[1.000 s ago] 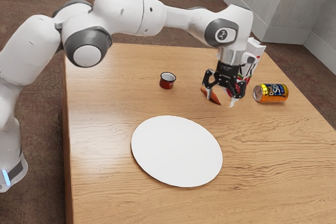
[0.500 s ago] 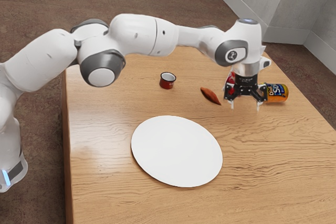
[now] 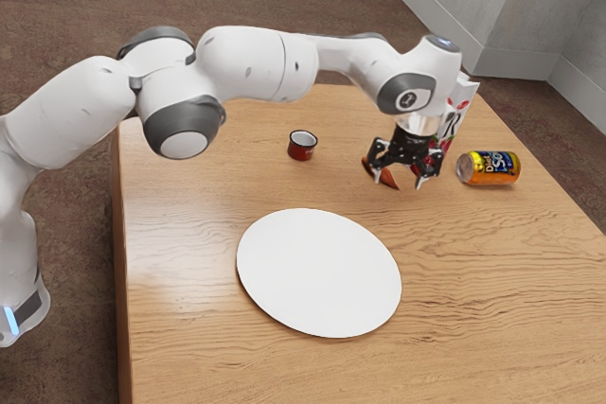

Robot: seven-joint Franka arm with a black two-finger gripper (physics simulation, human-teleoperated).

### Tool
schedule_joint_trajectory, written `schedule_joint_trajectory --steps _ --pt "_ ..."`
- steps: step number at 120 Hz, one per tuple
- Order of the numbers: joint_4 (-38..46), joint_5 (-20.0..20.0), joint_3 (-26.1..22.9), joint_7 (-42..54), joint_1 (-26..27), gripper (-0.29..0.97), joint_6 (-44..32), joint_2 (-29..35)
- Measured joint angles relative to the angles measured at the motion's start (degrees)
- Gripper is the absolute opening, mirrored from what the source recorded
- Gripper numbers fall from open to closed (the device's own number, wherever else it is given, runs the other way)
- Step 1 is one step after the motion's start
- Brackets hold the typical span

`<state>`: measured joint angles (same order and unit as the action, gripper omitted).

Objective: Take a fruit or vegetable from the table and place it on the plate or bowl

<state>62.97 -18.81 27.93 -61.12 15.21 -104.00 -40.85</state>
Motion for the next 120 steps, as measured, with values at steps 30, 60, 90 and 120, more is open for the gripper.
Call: schedule_joint_trajectory --steps 30,60,90,120 --pt "-2.66 0.15 -1.09 -1.19 -0.54 0.66 -0.99 -0.99" --pt "-2.13 -0.75 1.25 -1.9 -1.22 0.66 -5.27 -1.85" --pt "1.58 -2.43 3.75 -2.34 -0.73 0.66 -6.67 -1.87" --pt "6.57 -2.55 7.47 -2.65 2.15 0.66 -4.25 0.41"
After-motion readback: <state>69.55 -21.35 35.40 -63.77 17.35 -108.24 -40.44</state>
